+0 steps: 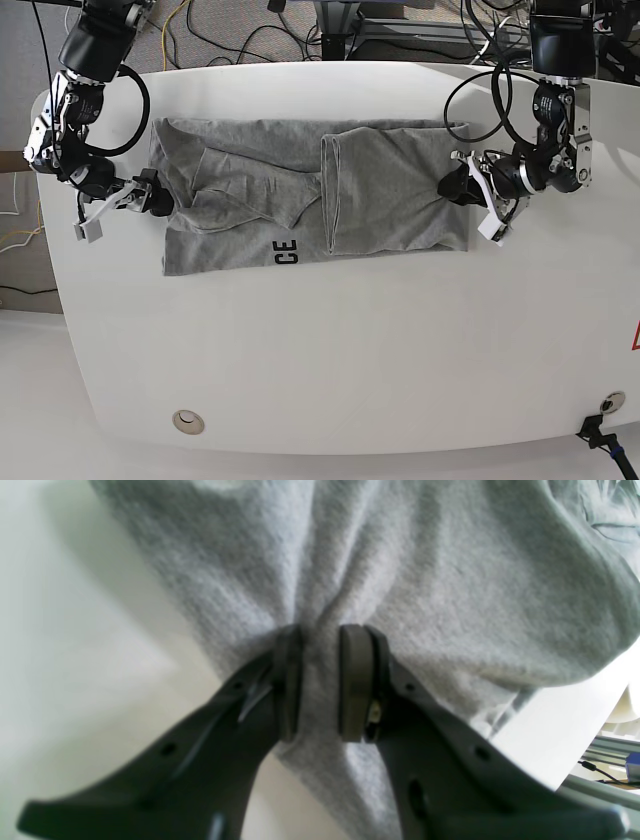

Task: Fold the T-shirt properly
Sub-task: 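Grasp the opposite shirt end with the right gripper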

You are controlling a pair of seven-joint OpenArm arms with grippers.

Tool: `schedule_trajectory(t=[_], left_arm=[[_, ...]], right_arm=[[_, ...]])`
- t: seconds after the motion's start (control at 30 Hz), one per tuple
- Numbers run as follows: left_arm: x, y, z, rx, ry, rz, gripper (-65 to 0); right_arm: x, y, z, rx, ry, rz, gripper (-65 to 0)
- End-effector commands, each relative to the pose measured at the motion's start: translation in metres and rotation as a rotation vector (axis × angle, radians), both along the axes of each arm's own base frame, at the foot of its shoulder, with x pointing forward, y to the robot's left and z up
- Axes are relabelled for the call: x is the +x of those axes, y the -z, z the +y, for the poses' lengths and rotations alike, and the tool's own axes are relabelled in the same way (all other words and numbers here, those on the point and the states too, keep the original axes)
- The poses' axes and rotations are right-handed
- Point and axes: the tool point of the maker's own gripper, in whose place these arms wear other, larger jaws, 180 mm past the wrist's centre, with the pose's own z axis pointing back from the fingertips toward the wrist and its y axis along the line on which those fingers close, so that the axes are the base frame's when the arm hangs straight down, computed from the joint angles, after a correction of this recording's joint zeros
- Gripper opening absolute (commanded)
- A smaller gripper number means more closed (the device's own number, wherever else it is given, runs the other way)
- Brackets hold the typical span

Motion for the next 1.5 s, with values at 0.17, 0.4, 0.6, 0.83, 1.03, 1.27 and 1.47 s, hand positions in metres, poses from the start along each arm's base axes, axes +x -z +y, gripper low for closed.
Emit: schedule_trajectory(t=[0.17, 0.4, 0.6, 0.83, 1.03, 1.27, 1.47], left_arm=[[0.003, -0.005, 0.004, 0.010, 0.002, -0.017, -53.7], [0.003, -0.005, 0.004, 0.010, 0.002, -0.017, -53.7], [0.003, -0.005, 0.004, 0.008, 0.002, -0.017, -53.7], [0.003, -0.006, 0.004, 0.008, 0.002, -0.019, -53.7], [0.003, -0.006, 0.004, 0.008, 0.002, -0.019, -53.7], [0.003, -0.006, 0.004, 0.008, 0.002, -0.019, -53.7], [0.003, -0.005, 0.003, 0.008, 0.003, -0.017, -53.7]], right_arm=[[0.000, 0.001, -0.001, 0.036, 0.011, -0.011, -5.2], [-0.004, 0.014, 0.034, 0.111, -0.012, 0.018, -5.3], [0.001, 0.010, 0.067, 0.147, -0.061, 0.005, -5.3], [-0.004, 0.018, 0.090, 0.162, -0.115, 0.032, -5.4], [-0.004, 0.018, 0.089, 0.159, -0.115, 0.031, -26.3], [-0.005, 0.019, 0.093, 0.165, -0.118, 0.034, -39.4], [-0.004, 0.019, 0.102, 0.157, -0.158, 0.038, -60.9]])
